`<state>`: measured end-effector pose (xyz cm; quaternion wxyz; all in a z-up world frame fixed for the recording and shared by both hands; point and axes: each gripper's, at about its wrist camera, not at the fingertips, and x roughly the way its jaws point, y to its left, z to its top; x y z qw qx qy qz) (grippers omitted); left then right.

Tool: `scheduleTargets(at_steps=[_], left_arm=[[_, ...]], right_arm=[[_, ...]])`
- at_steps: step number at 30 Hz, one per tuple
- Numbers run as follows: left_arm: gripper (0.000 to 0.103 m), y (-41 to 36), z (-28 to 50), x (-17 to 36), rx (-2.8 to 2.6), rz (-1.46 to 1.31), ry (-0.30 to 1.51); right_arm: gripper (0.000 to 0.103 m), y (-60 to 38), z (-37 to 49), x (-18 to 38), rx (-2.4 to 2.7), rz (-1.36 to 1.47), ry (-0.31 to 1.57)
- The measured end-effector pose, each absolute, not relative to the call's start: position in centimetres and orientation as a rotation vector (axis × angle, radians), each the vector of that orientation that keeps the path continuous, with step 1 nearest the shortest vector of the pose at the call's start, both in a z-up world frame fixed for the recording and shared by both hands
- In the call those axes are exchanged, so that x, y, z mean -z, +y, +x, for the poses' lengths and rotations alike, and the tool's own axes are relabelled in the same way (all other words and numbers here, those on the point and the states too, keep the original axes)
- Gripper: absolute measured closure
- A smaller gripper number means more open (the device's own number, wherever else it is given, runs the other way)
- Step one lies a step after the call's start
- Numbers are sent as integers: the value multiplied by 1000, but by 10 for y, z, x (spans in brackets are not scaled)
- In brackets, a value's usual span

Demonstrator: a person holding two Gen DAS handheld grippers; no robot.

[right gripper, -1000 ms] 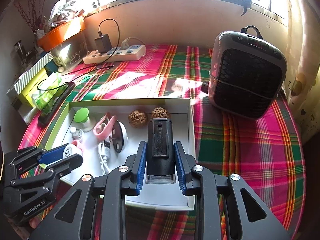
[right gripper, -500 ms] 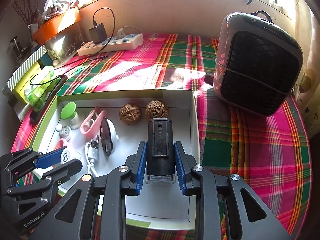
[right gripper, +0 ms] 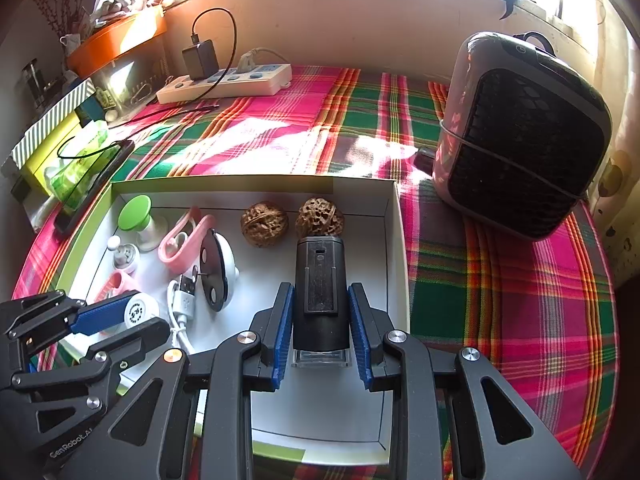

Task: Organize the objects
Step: 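Carry the white tin with the left tool while the right tool carries the cylinder into the box, then open the left tool to set the tin down while the right tool releases the cylinder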

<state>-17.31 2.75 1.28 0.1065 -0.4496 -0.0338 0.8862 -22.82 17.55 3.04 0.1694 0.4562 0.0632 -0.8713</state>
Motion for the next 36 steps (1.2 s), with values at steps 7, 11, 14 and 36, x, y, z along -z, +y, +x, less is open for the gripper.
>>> scheduleTargets(at_steps=[7, 11, 14, 36], left_arm=[[77, 28, -173, -13, -2611, -1325, -99], [77, 28, -173, -12, -2616, -1327, -92], [77, 28, -174, -13, -2618, -1328, -91], [68, 25, -168, -19, -2676, -1331, -62]], right_arm=[[74, 173, -228, -28, 2467, 1309, 174], [74, 172, -227, -28, 2470, 1308, 176], [74, 172, -227, -27, 2471, 1308, 184], [63, 175, -213, -34, 2522, 1279, 157]])
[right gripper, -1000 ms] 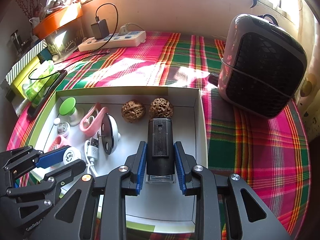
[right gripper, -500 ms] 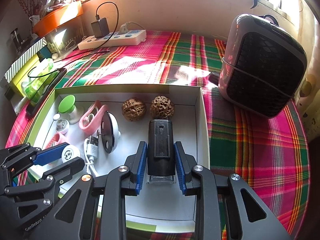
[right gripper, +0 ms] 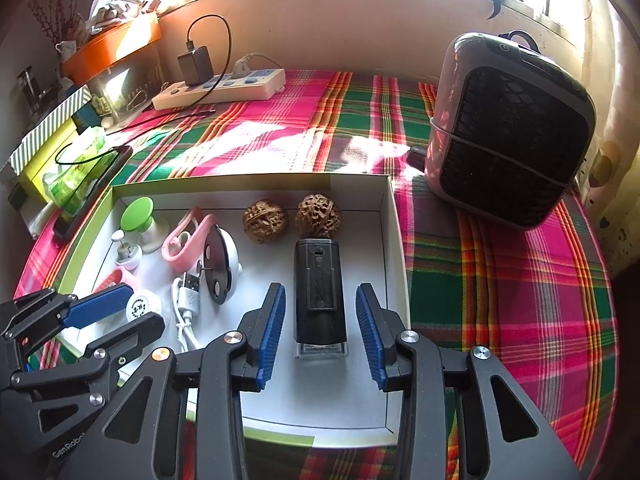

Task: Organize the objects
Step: 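Open the left tool to set the tin down while the right tool releases the cylinder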

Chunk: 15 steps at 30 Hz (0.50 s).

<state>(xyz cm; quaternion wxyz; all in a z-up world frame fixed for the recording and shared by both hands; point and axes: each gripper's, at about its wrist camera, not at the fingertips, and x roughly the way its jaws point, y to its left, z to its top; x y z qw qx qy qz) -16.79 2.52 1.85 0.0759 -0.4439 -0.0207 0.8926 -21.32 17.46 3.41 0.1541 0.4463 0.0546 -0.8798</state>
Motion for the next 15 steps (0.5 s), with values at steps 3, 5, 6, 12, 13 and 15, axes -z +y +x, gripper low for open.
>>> scheduleTargets(at_steps=[3, 5, 6, 12, 13, 15], left_arm=[[68, 26, -163, -22, -2687, -1311, -50], [68, 27, -161, -24, -2684, -1308, -51], [68, 27, -160, -24, -2683, -1305, -54], [68, 27, -153, -28, -2705, -1300, -45], [68, 27, -152, -29, -2708, -1296, -45], [68, 27, -148, -30, -2713, -1293, -47]], right_arm=[[61, 176, -209, -37, 2530, 1270, 139], [59, 177, -206, -38, 2535, 1268, 123], [59, 178, -205, -39, 2535, 1264, 117], [59, 178, -194, -43, 2557, 1244, 125], [59, 178, -193, -44, 2561, 1239, 120], [59, 180, -189, -46, 2567, 1228, 110]])
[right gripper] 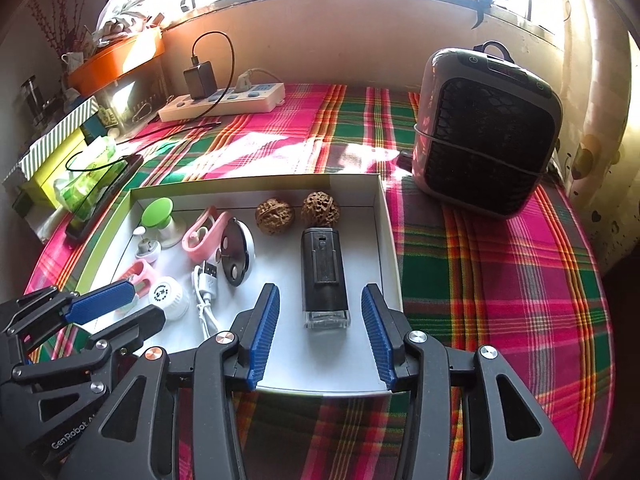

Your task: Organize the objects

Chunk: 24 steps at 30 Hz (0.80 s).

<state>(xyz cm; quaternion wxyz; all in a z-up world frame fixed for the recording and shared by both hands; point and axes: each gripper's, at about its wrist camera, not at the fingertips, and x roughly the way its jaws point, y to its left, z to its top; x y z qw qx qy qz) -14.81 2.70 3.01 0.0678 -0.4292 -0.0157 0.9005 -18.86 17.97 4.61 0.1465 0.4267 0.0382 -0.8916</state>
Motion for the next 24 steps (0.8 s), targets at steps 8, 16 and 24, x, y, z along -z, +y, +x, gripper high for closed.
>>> scheduleTargets(at_steps=[8, 16, 24], left_arm=[[68, 29, -133, -36, -2737, -1280, -41], [68, 29, -113, -42, -2799, -1248, -22], [68, 32, -98, -41, -2828, -1228, 20]], right_arm=[[59, 183, -170, -56, 2594, 1177, 91], [58, 189, -151, -56, 2610, 1155, 75], [58, 189, -133, -49, 2599, 1151, 74]])
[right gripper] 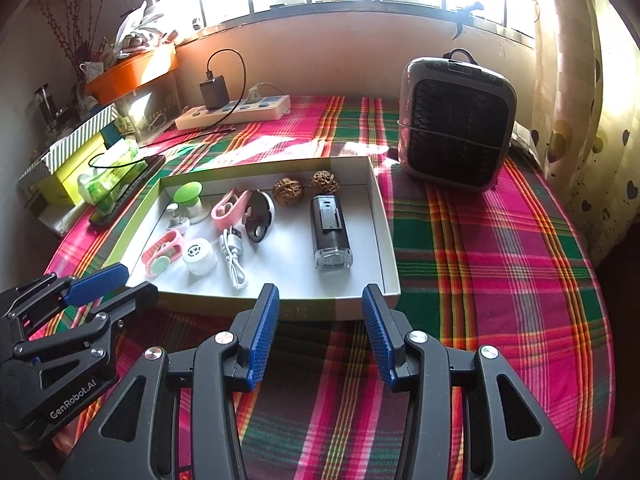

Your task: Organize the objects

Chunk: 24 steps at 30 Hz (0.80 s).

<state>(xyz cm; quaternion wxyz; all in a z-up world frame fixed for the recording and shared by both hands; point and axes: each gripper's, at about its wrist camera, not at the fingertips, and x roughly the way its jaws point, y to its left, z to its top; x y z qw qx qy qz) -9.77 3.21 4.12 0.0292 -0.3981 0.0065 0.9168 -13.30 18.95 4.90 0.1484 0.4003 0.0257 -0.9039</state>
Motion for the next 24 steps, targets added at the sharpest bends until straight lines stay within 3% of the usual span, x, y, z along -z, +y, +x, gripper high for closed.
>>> scheduleTargets(at_steps=[15, 24], left_arm=[[68, 35, -82, -23, -2815, -1295, 28], [68, 37, -79, -8, -2790, -1369, 5]], right_arm=[[58, 187, -116, -32, 2580, 1199, 107], [52, 187, -111, -22, 2575, 1237, 127]])
